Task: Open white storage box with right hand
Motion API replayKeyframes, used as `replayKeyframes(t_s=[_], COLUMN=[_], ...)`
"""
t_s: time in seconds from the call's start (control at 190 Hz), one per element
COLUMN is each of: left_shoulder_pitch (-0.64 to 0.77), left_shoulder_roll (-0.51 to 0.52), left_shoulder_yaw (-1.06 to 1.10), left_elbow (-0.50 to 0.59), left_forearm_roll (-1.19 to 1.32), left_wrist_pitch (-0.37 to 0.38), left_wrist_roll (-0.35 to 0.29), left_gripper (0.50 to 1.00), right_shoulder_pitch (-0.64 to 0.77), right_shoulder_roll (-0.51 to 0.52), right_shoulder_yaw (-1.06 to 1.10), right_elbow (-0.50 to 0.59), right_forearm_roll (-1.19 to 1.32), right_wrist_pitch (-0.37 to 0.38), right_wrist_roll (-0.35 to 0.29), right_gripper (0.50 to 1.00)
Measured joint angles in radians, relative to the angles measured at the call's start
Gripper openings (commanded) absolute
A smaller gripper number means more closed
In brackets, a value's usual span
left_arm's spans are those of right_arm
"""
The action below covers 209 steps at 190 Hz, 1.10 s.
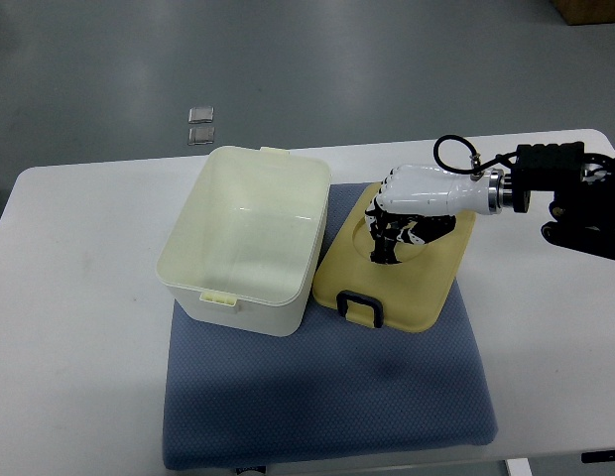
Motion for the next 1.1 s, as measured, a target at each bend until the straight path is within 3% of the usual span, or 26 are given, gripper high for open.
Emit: replayKeyframes(t_s=[0.047, 0.126, 0.153, 0.226, 0.284, 0.563, 0.831, 1.099], left_shoulder_pitch=[0.000, 0.000, 0.000, 0.000, 0.000, -0.002, -0.003, -0.003], left_shoulder_roll=[0.000, 0.000, 0.000, 0.000, 0.000, 0.000, 0.000, 0.000], left_shoulder_yaw=[0.000, 0.000, 0.000, 0.001, 0.001, 0.001, 0.001, 0.000], left_elbow=[0.000, 0.000, 0.000, 0.000, -0.001, -0.001, -0.001, -0.001], left_forearm_roll=[0.000, 0.000, 0.000, 0.000, 0.000, 0.000, 0.000, 0.000], left_wrist_pitch=[0.000, 0.000, 0.000, 0.000, 0.000, 0.000, 0.000, 0.000], left_wrist_roll=[0.000, 0.000, 0.000, 0.000, 0.000, 0.000, -0.001, -0.001], left_gripper=[1.000, 1.000, 1.000, 1.000, 1.000, 1.000, 1.000, 1.000], right_shoulder_pitch=[-0.016, -0.037, -0.042, -0.049, -0.051, -0.054, -0.043, -0.111], right_shoulder_roll=[0.000, 0.000, 0.000, -0.002, -0.004, -0.025, -0.117, -0.182], right_shoulder_yaw=[0.000, 0.000, 0.000, 0.000, 0.001, 0.001, 0.015, 0.267], right_elbow=[0.000, -0.003, -0.003, -0.007, -0.009, -0.014, -0.014, -0.019], right_forearm_roll=[0.000, 0.000, 0.000, 0.003, 0.010, 0.009, 0.037, 0.450], right_wrist_pitch=[-0.015, -0.032, -0.037, -0.051, -0.063, -0.070, -0.047, 0.201], right_wrist_roll=[0.000, 0.000, 0.000, 0.000, 0.000, 0.000, 0.000, 0.000], right_gripper=[0.500, 0.617, 0.698, 0.858, 0.897, 0.903, 0.901, 0.901])
